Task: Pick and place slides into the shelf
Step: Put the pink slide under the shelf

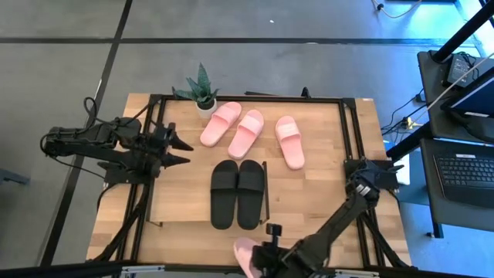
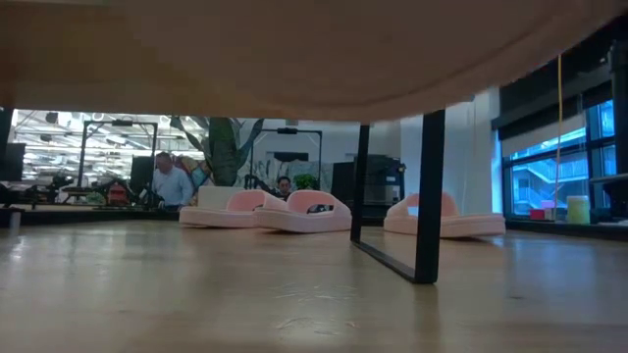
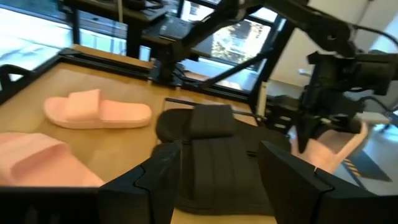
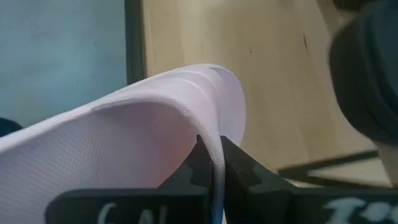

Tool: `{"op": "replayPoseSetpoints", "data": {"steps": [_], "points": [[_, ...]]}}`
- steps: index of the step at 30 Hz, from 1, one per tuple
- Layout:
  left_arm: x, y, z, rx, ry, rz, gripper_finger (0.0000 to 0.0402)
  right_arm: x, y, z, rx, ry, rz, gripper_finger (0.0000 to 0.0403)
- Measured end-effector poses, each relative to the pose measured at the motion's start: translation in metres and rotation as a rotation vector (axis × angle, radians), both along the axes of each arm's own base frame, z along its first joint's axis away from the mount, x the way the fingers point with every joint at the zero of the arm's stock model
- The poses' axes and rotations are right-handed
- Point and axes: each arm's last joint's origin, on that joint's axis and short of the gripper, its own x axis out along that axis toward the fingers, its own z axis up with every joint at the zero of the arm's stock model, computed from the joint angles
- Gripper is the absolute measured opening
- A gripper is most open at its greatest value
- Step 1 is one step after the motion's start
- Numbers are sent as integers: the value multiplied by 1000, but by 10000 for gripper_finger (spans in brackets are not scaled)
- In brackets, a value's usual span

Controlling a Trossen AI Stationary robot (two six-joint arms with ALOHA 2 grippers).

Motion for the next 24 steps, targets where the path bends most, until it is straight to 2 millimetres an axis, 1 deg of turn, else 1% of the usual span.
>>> {"op": "replayPoseSetpoints", "data": {"steps": [5, 9, 15, 24], "points": [[0, -2, 0, -16, 1, -72, 200, 23, -1, -12, -4, -28, -11, 11], [-1, -4, 0, -26, 1, -121, 200, 33, -1, -30, -35, -1, -9, 11], [-1, -4, 0, -33, 1, -153, 200, 36, 0, -43, -36, 19, -33, 14], [-1, -4, 0, -33, 1, -153, 200, 35, 1, -45, 5, 59, -14, 24]]}}
